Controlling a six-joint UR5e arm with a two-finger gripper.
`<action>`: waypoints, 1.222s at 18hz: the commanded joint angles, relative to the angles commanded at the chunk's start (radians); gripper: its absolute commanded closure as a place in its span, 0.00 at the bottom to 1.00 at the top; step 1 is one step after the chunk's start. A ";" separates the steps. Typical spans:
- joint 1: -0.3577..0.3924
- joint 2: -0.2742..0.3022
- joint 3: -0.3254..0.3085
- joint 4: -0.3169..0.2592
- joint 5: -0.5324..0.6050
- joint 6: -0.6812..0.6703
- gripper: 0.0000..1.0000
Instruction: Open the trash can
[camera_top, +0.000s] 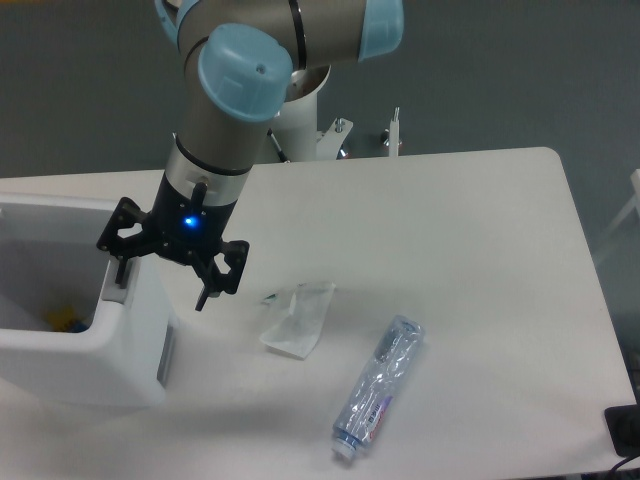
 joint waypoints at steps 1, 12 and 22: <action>0.034 0.002 0.005 0.024 0.000 0.000 0.00; 0.347 -0.230 -0.006 0.180 0.006 0.414 0.00; 0.394 -0.391 0.055 0.173 0.274 0.868 0.00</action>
